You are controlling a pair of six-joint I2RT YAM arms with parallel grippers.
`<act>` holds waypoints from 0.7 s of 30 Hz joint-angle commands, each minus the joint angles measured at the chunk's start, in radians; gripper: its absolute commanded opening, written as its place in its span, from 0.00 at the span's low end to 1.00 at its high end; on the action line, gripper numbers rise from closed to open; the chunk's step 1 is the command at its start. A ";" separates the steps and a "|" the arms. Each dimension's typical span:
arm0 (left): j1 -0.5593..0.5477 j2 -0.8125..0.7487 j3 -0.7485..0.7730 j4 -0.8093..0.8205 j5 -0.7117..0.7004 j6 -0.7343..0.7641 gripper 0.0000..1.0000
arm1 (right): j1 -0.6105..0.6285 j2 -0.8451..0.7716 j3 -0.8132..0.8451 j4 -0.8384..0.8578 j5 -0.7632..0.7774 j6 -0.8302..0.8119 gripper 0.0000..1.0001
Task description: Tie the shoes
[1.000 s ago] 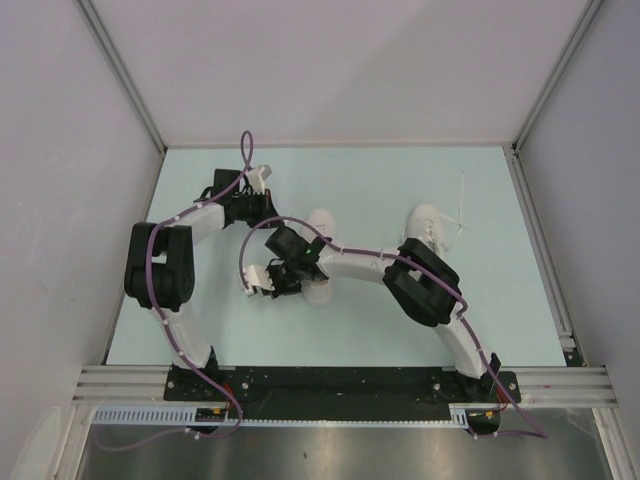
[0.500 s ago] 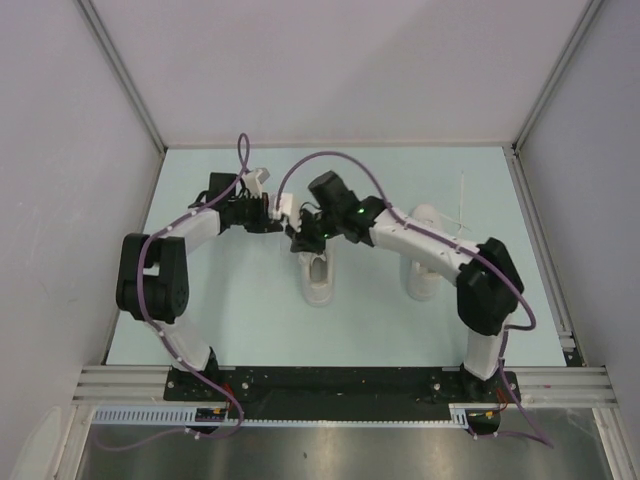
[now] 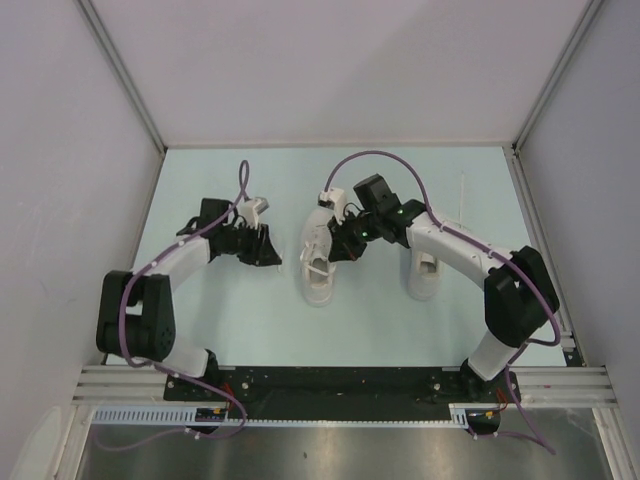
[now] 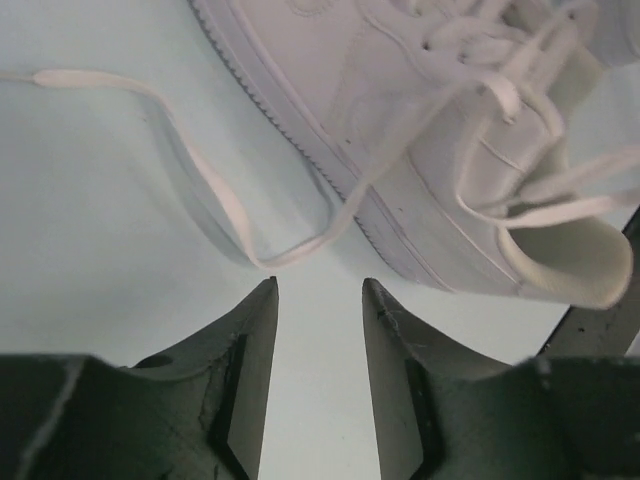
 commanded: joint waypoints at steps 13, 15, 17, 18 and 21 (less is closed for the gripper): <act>-0.166 -0.306 -0.057 0.238 0.226 0.375 0.54 | -0.042 -0.076 -0.011 0.130 -0.122 0.145 0.00; -0.204 -0.265 -0.038 0.235 0.224 0.407 0.53 | -0.040 -0.078 -0.011 0.129 -0.124 0.148 0.00; -0.223 -0.240 -0.020 0.249 0.220 0.416 0.53 | -0.042 -0.078 -0.011 0.128 -0.127 0.151 0.00; -0.241 -0.222 -0.017 0.257 0.217 0.415 0.53 | -0.040 -0.078 -0.011 0.130 -0.128 0.153 0.00; -0.267 -0.197 -0.005 0.269 0.200 0.430 0.52 | -0.042 -0.082 -0.012 0.132 -0.135 0.158 0.00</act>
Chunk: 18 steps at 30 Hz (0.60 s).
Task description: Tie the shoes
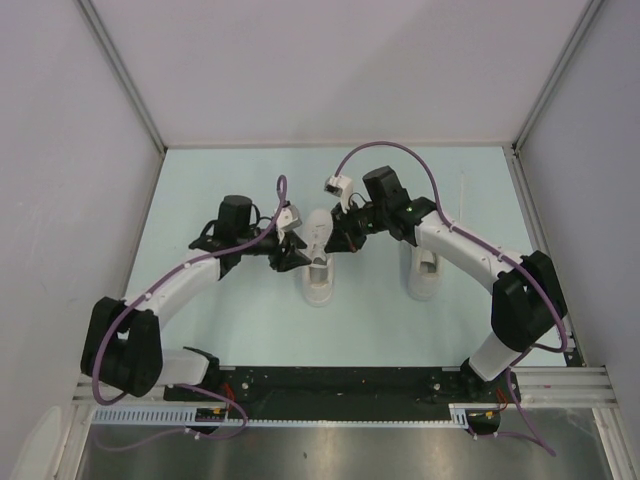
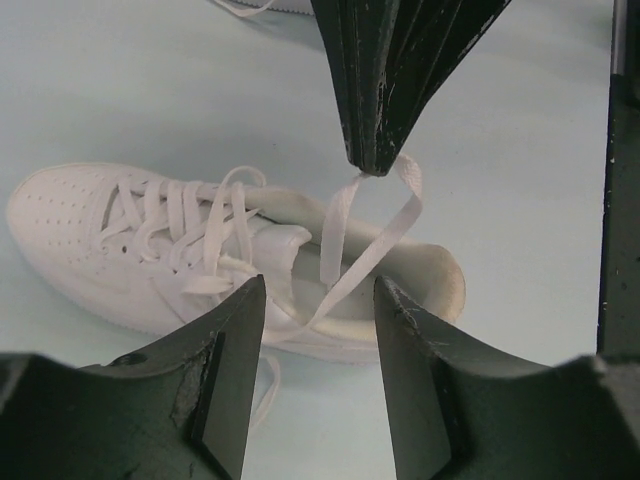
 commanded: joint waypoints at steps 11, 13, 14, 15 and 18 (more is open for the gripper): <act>-0.060 0.090 0.094 0.075 0.012 0.082 0.08 | -0.010 -0.044 -0.008 0.047 -0.042 0.031 0.00; -0.060 0.072 0.099 0.055 0.013 0.117 0.00 | -0.016 -0.038 -0.011 0.034 -0.046 0.021 0.00; -0.061 0.064 0.100 0.049 0.012 0.134 0.00 | -0.018 -0.033 -0.009 0.030 -0.066 0.024 0.00; -0.063 0.058 0.099 0.035 0.007 0.166 0.00 | -0.022 -0.029 -0.009 0.023 -0.074 0.031 0.08; -0.080 0.024 0.097 -0.008 -0.002 0.258 0.00 | -0.034 -0.017 -0.011 0.024 -0.101 0.083 0.39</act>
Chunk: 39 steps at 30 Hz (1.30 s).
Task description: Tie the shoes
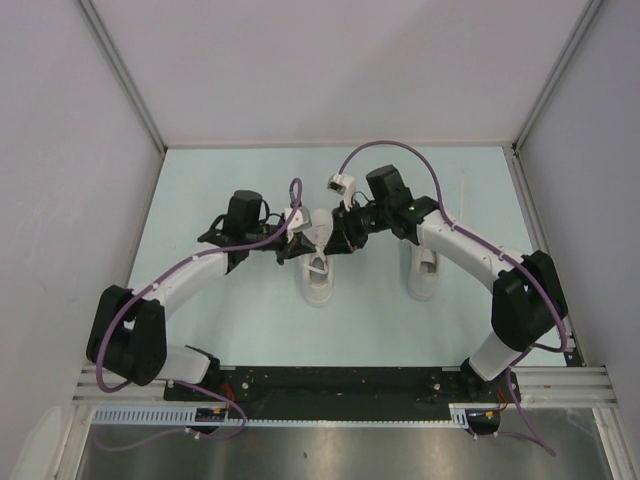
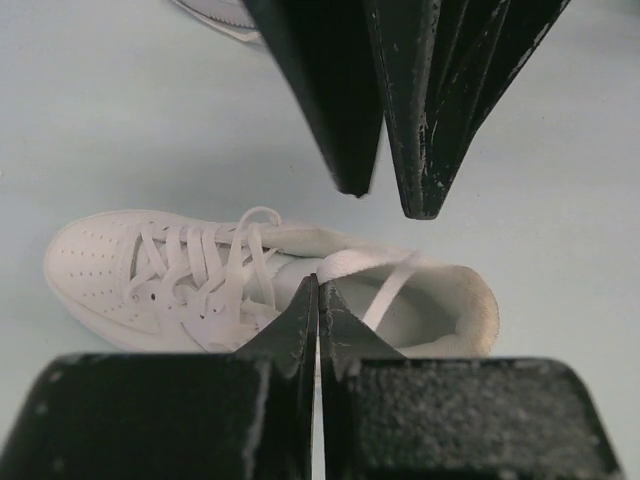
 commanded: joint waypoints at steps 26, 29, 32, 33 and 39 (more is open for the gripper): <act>-0.185 -0.190 -0.068 0.035 -0.210 0.352 0.00 | -0.034 0.114 -0.004 0.093 -0.243 0.283 0.14; -0.187 -0.192 -0.057 0.026 -0.221 0.327 0.06 | -0.042 0.115 -0.004 0.094 -0.244 0.286 0.00; -0.175 -0.190 -0.021 -0.017 -0.264 0.243 0.23 | -0.063 0.097 -0.004 0.080 -0.224 0.265 0.00; -0.138 -0.184 -0.005 -0.037 -0.240 0.227 0.30 | -0.068 0.089 -0.006 0.074 -0.214 0.254 0.00; 0.000 -0.111 0.127 -0.113 -0.097 0.068 0.47 | -0.086 0.059 -0.012 0.056 -0.152 0.196 0.00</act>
